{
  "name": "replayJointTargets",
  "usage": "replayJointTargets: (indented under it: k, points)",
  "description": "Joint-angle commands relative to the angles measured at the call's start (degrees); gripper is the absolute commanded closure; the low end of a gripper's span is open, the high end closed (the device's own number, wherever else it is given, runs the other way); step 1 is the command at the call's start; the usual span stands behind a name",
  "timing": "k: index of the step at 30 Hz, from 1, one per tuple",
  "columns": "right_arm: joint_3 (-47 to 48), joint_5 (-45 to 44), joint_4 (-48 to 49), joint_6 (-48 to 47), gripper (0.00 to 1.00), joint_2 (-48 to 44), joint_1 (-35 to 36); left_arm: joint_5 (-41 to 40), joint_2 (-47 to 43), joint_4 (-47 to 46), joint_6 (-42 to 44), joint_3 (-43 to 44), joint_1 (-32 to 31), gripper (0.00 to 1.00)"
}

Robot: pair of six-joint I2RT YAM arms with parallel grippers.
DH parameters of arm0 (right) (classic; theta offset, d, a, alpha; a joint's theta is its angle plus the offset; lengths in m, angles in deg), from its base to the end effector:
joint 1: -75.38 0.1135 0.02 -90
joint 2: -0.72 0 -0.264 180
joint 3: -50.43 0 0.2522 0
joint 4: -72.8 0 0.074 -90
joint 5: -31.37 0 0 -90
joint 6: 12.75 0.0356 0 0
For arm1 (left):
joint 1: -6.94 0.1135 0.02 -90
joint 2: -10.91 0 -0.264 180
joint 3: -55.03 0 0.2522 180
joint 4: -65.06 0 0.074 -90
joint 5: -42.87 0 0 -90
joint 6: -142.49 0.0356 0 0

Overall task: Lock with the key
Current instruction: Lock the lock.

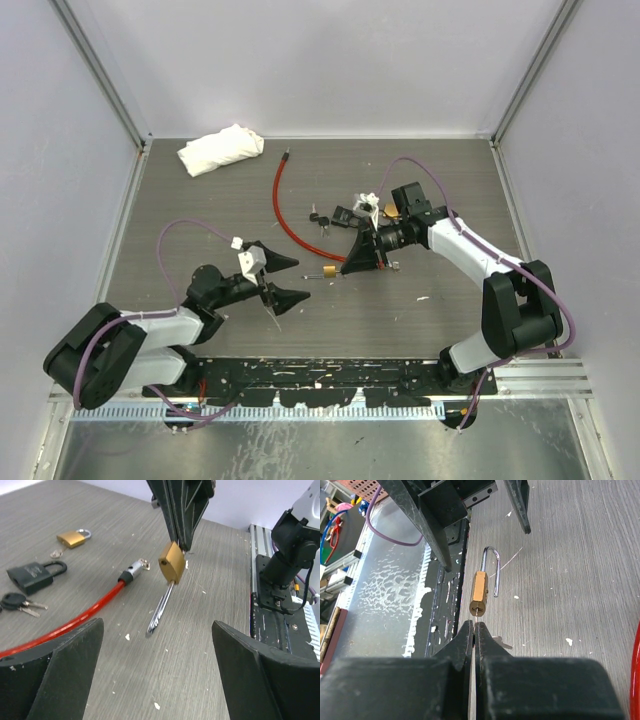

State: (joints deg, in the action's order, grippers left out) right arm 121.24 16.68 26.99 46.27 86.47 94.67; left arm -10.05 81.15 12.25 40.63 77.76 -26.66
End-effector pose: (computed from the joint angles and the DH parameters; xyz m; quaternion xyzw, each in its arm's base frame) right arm 0.2573 0.1265 0.2393 -0.4650 0.6280 0.5677 0.2591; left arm 0.1573 -0.1303 0.1854 0.3512 0.5829 -0.4683 0.5635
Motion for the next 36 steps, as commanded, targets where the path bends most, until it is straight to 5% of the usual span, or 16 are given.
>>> replayJointTargets:
  k: [1, 7, 21, 36]
  points:
    - [2.0, 3.4, -0.8, -2.0, 0.99, -2.0, 0.2, 2.8, 0.4, -5.4, 2.6, 3.7, 0.4, 0.13]
    - [2.0, 3.4, -1.0, -2.2, 0.99, -1.9, 0.5, 5.9, 0.5, 4.7, 4.9, 7.6, 0.4, 0.35]
    - [2.0, 3.8, -1.0, -2.2, 0.99, -1.7, 0.6, 7.4, 2.0, 8.5, 7.4, 7.2, 0.4, 0.56]
    - [1.9, 3.8, -1.0, -2.3, 0.99, -1.2, 0.6, 7.7, 5.4, 2.9, 5.0, 7.2, 0.4, 0.6]
